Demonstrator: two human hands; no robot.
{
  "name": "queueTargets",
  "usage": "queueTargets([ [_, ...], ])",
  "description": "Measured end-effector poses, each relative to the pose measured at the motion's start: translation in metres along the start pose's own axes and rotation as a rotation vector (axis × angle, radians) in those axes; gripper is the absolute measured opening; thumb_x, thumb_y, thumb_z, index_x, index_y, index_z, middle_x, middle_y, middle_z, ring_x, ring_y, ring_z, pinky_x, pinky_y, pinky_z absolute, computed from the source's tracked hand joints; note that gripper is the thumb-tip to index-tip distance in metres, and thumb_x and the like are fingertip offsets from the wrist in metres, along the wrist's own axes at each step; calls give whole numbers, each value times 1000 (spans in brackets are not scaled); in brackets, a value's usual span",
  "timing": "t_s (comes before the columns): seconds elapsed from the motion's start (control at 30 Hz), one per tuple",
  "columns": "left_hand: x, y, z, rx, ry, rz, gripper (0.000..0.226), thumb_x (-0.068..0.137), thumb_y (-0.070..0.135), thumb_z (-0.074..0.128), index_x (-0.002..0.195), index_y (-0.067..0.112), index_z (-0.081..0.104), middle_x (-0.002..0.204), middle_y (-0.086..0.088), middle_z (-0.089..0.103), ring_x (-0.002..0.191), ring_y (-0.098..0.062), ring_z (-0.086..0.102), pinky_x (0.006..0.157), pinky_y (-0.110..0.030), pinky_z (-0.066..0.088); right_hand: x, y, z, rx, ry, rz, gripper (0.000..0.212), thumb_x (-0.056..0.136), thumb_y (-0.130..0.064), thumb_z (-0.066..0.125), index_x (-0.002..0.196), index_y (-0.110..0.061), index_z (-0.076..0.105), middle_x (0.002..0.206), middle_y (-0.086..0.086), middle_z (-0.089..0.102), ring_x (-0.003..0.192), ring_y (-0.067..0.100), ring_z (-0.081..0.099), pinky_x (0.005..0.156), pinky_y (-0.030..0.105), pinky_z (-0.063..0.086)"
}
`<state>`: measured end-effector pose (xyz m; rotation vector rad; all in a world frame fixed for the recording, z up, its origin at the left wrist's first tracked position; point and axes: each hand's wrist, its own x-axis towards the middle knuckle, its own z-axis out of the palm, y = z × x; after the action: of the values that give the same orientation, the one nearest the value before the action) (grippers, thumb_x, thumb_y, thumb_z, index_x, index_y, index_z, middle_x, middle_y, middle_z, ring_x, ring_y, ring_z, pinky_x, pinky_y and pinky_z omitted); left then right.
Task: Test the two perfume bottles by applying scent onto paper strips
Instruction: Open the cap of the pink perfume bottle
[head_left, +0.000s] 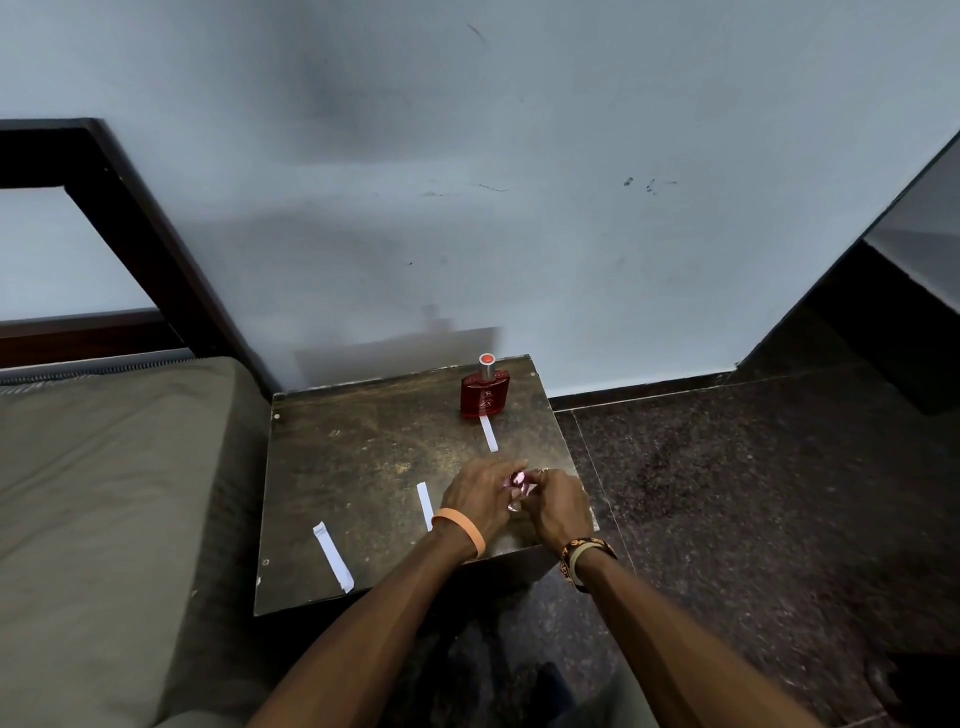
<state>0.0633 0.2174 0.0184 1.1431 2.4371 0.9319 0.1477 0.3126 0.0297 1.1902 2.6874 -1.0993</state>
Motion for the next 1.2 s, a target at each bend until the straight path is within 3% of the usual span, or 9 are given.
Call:
queueTargets([
  [0.1,2,3,-2,-35,72,-19,30,87,18,63,116,17,66,111,-4,70,102,-19,62,90,-31,48,0,0,-2,-27,0,-16,17,84,-16,71,100,-22,75,90,5,74,76,18,64,71,32,53],
  [0.23,2,2,-2,-43,67,2,23,86,16,63,108,18,69,103,-3,71,96,-19,62,86,-30,48,1,0,2,-27,10,-10,19,85,-16,69,102,-23,75,92,6,74,84,23,68,76,38,56],
  [0.4,2,1,-2,-67,76,-15,24,86,17,63,110,19,67,105,-2,70,95,-17,63,85,-29,50,3,-2,2,-40,-2,5,22,85,-16,66,104,-24,74,93,7,74,83,24,67,75,36,56],
  [0.53,-2,3,-7,-99,144,11,28,82,15,67,110,18,66,107,-2,69,98,-17,62,87,-30,51,1,0,1,-69,-25,28,49,82,-14,70,130,-21,58,106,6,71,94,23,66,81,37,56],
  [0.63,-3,6,-18,-117,221,33,28,81,10,68,107,16,66,106,-2,66,98,-15,59,88,-32,52,-7,-6,-10,-53,92,14,57,80,-1,64,134,-16,54,116,7,67,103,23,63,87,35,55],
  [0.73,-5,4,-35,-105,297,9,30,81,11,68,110,16,65,106,-3,64,97,-15,58,85,-34,53,-16,-23,-24,-20,273,-147,42,85,-2,58,125,-16,61,108,5,65,99,21,60,84,34,54],
  [0.83,-7,1,-54,-136,358,-47,34,79,12,70,112,17,64,102,-3,65,92,-15,60,82,-36,54,-20,-54,-28,22,327,-356,32,89,-3,54,117,-14,65,106,7,64,96,18,58,85,33,52],
  [1.03,-21,-20,-100,-188,430,-111,21,76,10,75,95,11,68,88,-5,70,79,-14,65,72,-25,56,-19,-124,0,171,146,-463,35,87,0,51,112,-13,71,109,6,70,101,17,63,91,32,52],
  [1.2,-39,-73,-135,-123,462,-214,20,78,14,74,98,13,68,92,-4,69,81,-12,63,74,-23,55,-13,-167,44,238,-37,-419,39,87,2,48,114,-13,72,109,0,71,102,12,63,94,26,51],
])
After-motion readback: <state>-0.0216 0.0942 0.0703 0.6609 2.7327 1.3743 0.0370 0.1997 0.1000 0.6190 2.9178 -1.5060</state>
